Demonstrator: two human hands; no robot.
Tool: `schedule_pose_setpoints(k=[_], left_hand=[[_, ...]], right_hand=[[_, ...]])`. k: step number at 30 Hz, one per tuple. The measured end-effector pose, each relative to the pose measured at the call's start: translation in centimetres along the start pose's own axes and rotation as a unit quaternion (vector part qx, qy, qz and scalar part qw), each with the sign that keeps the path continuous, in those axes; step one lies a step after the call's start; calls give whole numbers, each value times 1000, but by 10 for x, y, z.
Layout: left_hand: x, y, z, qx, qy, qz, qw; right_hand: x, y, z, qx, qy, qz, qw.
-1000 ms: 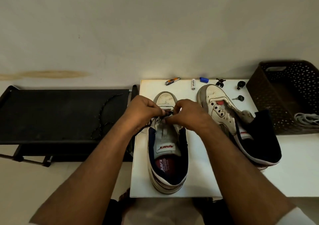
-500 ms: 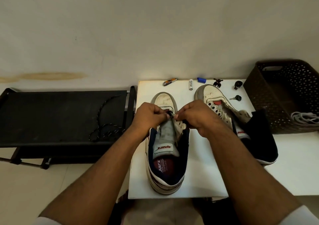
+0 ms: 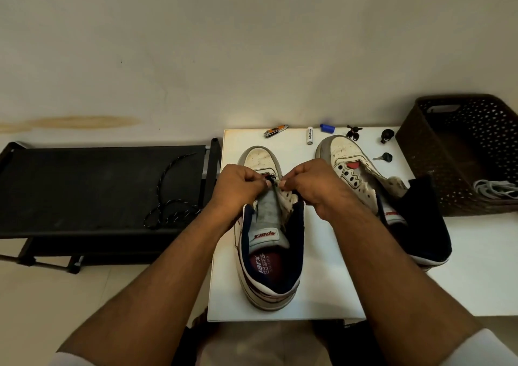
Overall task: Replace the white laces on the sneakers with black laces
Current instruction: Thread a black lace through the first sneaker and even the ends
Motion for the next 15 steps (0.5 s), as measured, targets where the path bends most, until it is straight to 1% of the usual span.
schedule_pose_setpoints(k=[2, 6, 10, 15], left_hand=[[0, 0, 0, 14, -2, 0, 1000], [0, -4, -1, -37, -1, -12, 999], [2, -3, 0, -40, 4, -20, 999], [2, -8, -3, -59, -28, 9, 998]], right_hand=[[0, 0, 0, -1, 1, -2, 1000], [1, -2, 1, -2, 3, -4, 1000], [0, -1, 3, 3, -2, 0, 1000], [0, -1, 3, 15, 0, -10, 1000]])
Point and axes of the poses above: each hand's wrist, its own z-axis towards the middle knuckle, its own y-axis out of the back of the hand, x = y × z, the point moved 2 cm from there along z, towards the middle knuckle, and after that the axes turned 6 degrees about z, right-handed, at the moved point
